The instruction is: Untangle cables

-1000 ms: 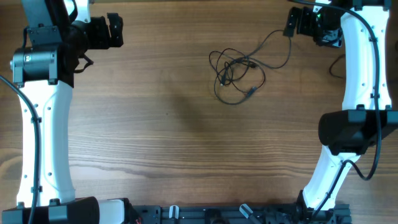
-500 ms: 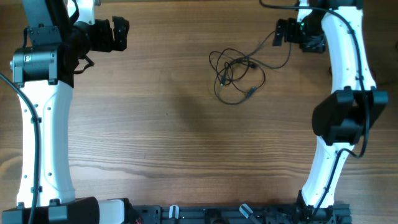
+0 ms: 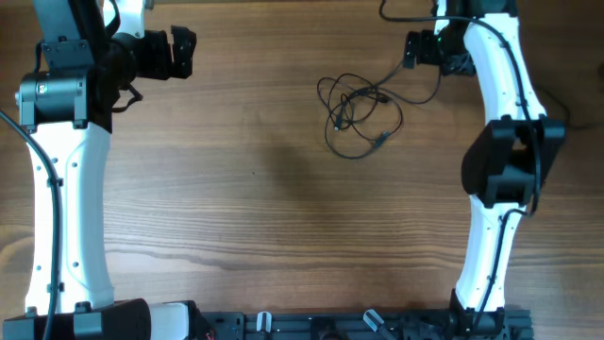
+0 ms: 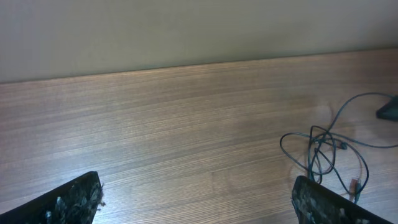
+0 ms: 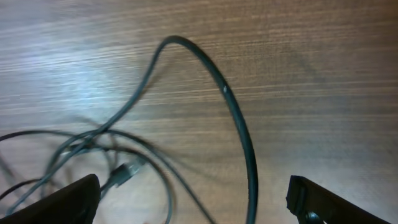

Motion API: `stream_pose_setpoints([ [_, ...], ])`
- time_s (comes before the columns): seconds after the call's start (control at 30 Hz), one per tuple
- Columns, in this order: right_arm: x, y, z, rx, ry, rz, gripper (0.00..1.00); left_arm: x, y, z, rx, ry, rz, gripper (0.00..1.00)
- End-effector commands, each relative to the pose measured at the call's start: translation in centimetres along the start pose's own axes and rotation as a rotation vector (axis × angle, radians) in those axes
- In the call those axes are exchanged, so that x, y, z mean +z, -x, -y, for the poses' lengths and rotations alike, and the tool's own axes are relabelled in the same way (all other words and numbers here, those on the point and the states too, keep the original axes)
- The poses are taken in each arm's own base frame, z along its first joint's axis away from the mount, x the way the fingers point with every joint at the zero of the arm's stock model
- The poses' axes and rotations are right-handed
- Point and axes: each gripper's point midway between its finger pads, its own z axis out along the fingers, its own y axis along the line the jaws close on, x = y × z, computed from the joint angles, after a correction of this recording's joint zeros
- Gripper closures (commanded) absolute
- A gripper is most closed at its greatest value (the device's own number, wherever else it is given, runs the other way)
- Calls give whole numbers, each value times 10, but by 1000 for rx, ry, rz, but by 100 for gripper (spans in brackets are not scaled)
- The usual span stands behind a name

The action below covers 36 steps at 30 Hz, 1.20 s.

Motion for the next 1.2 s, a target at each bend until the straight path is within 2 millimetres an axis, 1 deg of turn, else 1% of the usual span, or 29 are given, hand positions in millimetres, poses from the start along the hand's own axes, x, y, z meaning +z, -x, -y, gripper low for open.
stream_pose_setpoints([
  [0.0,32,-6,9,10,-39,-48,2,-7,3,4,25,-18,18,0],
  [0.07,40,-8,9,11,-40,-60,3,-7,3,4,25,-18,18,0],
  [0.1,44,-9,10,12,-41,-66,6,-7,3,4,25,-18,18,0],
  [0.13,44,-9,10,14,-41,-67,14,-7,3,4,25,-18,18,0],
  [0.17,45,-9,9,15,-40,-67,31,-7,3,4,24,-18,17,0],
  [0.2,45,-9,7,14,-26,-66,45,-7,2,4,24,-18,16,0],
  [0.23,44,-8,3,10,-5,-65,55,-7,2,4,24,-19,14,0],
  [0.27,43,-8,0,10,17,-63,68,-7,1,4,23,-19,12,0],
  [0.3,43,-8,-2,11,29,-64,94,-7,1,4,22,-19,11,0],
  [0.37,42,-8,-14,-7,102,-69,95,-7,0,4,22,-19,8,0],
  [0.5,33,-7,-47,-59,297,-60,95,-7,-1,5,20,-20,1,0],
  [0.57,23,-5,-66,-93,417,-45,95,-7,-2,5,19,-21,-4,0],
  [0.6,15,-3,-77,-106,485,-33,95,-7,-3,5,19,-21,-7,0],
  [0.7,-5,0,-96,-130,611,-6,95,-7,-6,5,41,-23,-17,0],
  [0.73,-10,1,-99,-134,632,0,95,-7,-6,5,40,-23,-17,0],
  [0.83,-39,3,-112,-154,705,34,95,-7,-7,5,39,-24,-21,0],
  [0.87,-56,5,-117,-168,728,59,96,-7,-7,5,39,-24,-22,0],
  [0.9,-66,6,-119,-178,737,77,96,-7,-7,5,39,-24,-22,0],
  [0.93,-74,8,-120,-185,742,92,95,-7,-8,5,39,-25,-24,0],
  [1.07,-121,11,-126,-228,746,179,95,-7,-8,5,38,-25,-24,0],
  [1.17,-149,11,-126,-246,743,229,96,-7,-8,5,38,-25,-24,0],
])
